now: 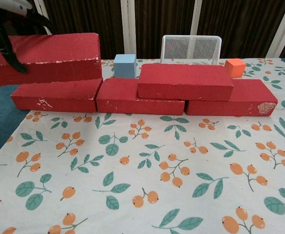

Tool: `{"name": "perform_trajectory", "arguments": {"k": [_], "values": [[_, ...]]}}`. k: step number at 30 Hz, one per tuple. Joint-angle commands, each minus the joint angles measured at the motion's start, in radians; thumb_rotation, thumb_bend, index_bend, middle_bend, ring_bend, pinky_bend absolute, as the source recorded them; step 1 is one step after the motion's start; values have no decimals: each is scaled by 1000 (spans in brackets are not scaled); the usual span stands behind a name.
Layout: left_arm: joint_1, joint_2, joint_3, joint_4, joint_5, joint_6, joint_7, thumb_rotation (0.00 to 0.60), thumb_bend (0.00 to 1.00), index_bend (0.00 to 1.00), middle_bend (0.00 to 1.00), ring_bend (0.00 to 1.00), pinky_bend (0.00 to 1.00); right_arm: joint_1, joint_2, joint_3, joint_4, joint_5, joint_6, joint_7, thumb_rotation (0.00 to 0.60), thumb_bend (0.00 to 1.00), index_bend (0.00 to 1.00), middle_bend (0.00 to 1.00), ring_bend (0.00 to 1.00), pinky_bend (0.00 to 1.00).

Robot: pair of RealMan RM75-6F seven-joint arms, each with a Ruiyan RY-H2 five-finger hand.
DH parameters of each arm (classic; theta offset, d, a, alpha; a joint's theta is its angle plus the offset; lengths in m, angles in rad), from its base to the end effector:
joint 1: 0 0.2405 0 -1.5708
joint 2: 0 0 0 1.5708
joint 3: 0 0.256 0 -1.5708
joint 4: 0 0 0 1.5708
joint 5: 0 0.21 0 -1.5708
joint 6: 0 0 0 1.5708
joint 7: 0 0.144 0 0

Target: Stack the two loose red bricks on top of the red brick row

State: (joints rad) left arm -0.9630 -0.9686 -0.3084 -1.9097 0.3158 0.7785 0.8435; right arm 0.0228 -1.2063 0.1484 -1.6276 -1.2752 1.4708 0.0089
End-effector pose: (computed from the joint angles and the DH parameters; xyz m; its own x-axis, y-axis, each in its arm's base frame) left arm -0.1059 0.3783 0.1293 0.6065 0.3627 0.7076 0.7938 -0.2251 -0.5650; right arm -0.3349 -0.1767 0.1518 0.2652 0.0607 0.9623 -0.9354 0.2583 0.2415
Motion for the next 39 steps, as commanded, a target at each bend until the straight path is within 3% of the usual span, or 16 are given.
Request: {"name": "perform_trajectory", "arguments": {"k": [1,6,14,26,39], "values": [[-167,9,56,188,-108,-182,50,600,125,326,331,227,219,0,-11,10,3,20,7,-27,600,55,0,19,0,0],[-235,-68,105,359,-120,-290,-18,600,125,334,318,228,218,1,-26,19,8,49,11,-72,600,55,0,19,0,0],[-257,-192,149,582,8,-398,-150,600,125,338,311,222,213,11,-48,27,18,84,-2,-127,600,55,0,19,0,0],[-195,-310,88,759,319,-480,-377,600,125,350,292,219,212,21,-76,39,31,119,-4,-183,600,55,0,19,0,0],[-177,-387,66,849,523,-506,-555,600,125,342,294,219,211,25,-81,44,40,135,-14,-193,600,54,0,19,0,0]]}}
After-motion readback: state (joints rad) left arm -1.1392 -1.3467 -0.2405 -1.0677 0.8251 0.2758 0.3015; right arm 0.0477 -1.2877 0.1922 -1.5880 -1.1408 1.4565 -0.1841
